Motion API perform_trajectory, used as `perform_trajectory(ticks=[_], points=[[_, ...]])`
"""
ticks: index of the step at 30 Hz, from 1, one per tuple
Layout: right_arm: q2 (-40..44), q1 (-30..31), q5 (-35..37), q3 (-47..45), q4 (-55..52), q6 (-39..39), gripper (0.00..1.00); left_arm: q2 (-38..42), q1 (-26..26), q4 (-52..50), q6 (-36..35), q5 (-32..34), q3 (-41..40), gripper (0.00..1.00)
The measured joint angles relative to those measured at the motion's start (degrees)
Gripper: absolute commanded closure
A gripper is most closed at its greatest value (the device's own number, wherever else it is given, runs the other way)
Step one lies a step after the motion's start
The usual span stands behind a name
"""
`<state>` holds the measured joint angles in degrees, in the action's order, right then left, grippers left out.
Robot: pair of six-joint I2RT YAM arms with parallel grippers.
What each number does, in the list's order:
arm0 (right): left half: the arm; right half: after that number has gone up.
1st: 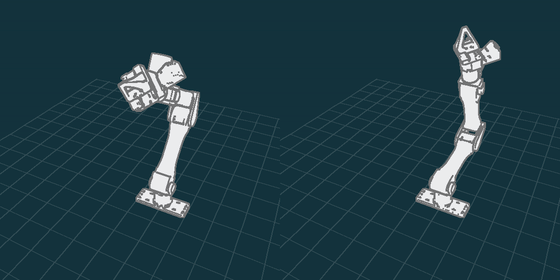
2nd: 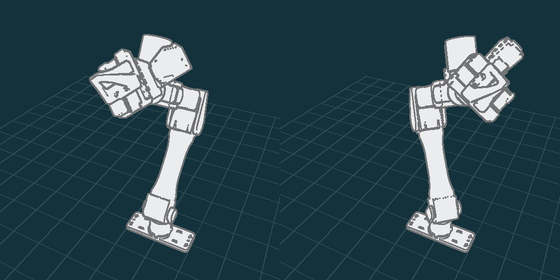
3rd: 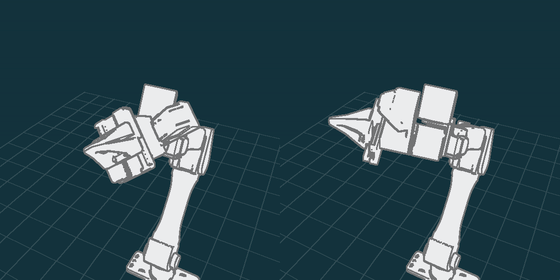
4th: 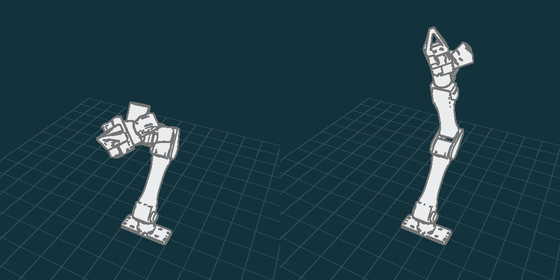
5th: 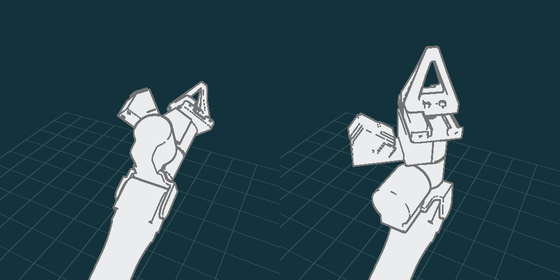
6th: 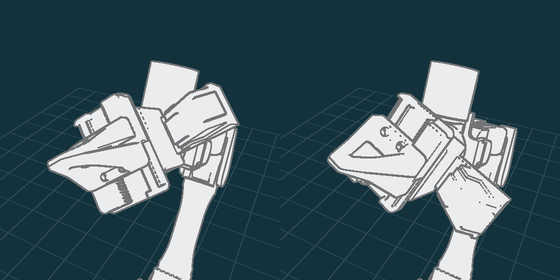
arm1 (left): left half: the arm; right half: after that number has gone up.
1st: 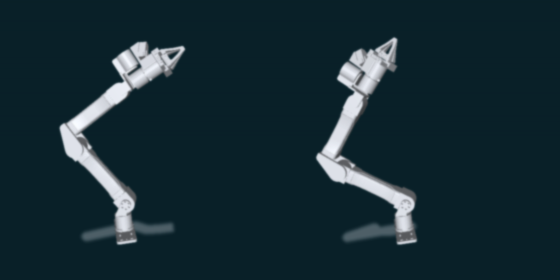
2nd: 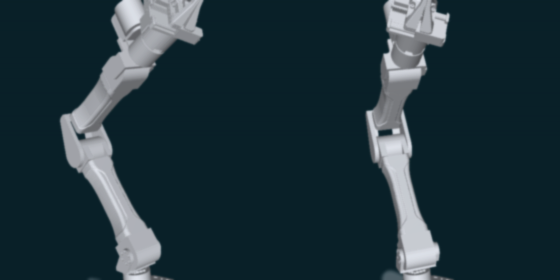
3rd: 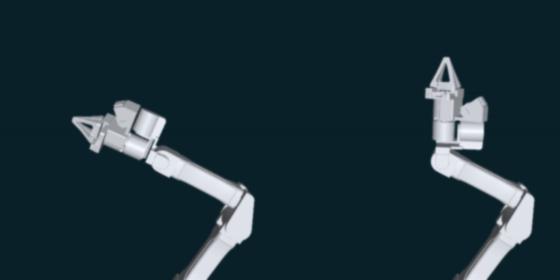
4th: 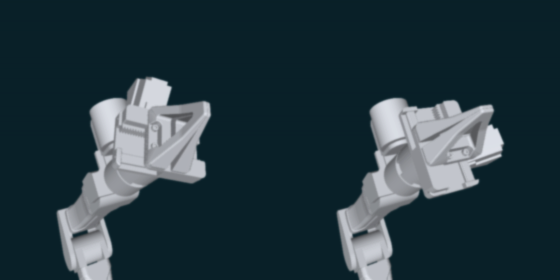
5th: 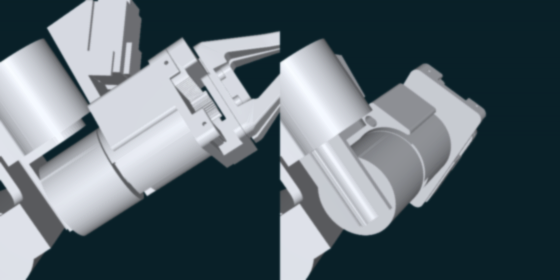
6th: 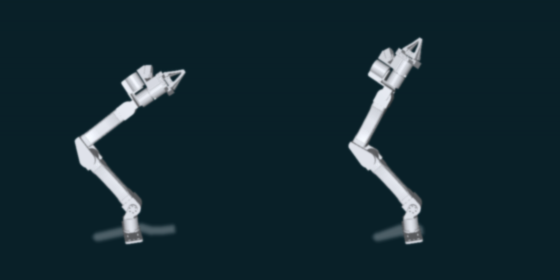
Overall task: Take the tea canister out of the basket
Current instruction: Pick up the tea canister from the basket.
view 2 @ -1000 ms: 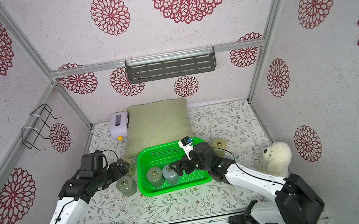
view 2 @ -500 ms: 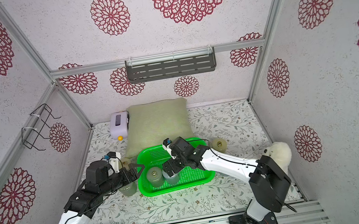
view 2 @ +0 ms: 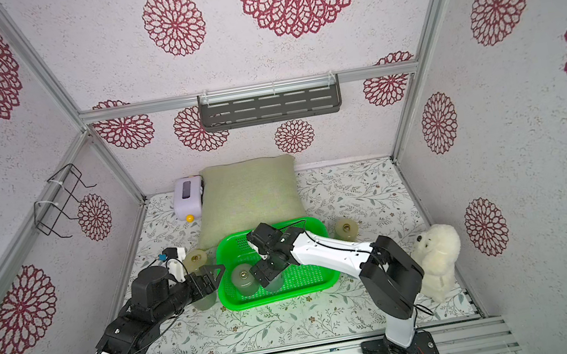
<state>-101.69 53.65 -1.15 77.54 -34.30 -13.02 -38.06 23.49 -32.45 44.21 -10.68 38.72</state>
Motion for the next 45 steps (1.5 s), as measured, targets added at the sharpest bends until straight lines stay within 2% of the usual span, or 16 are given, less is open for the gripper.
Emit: perform_trajectory(ticks=[8, 20, 23, 25, 26, 33, 45], points=[[-5.3, 0.9, 0.7, 0.2, -2.0, 0.1, 0.01, 0.7, 0.0, 0.0, 0.2, 0.7, 0.0, 0.03], [-7.7, 0.9, 1.4, 2.0, -1.7, 0.1, 0.04, 1.4, 0.0, 0.0, 0.2, 0.7, -0.2, 0.03], [-8.6, 0.9, 1.8, 2.6, -1.7, 0.2, 0.11, 1.4, 0.0, 0.0, 0.2, 0.6, -0.2, 0.03], [-9.0, 0.9, 2.4, 2.6, -1.6, 0.3, 0.21, 1.4, 0.0, 0.0, 0.2, 0.5, -0.3, 0.03], [-9.0, 1.0, 2.7, 2.9, -1.7, 0.2, 0.24, 1.4, 0.0, 0.1, 0.2, 0.5, -0.3, 0.03], [-9.0, 1.2, 3.8, 3.1, -1.8, 0.3, 0.29, 1.3, 0.0, 0.4, 0.3, -0.3, -0.3, 0.03], [-3.9, 1.1, 5.3, -0.1, -2.1, -0.6, 0.3, 1.3, 0.1, 0.5, 0.3, -1.5, -0.3, 0.03]])
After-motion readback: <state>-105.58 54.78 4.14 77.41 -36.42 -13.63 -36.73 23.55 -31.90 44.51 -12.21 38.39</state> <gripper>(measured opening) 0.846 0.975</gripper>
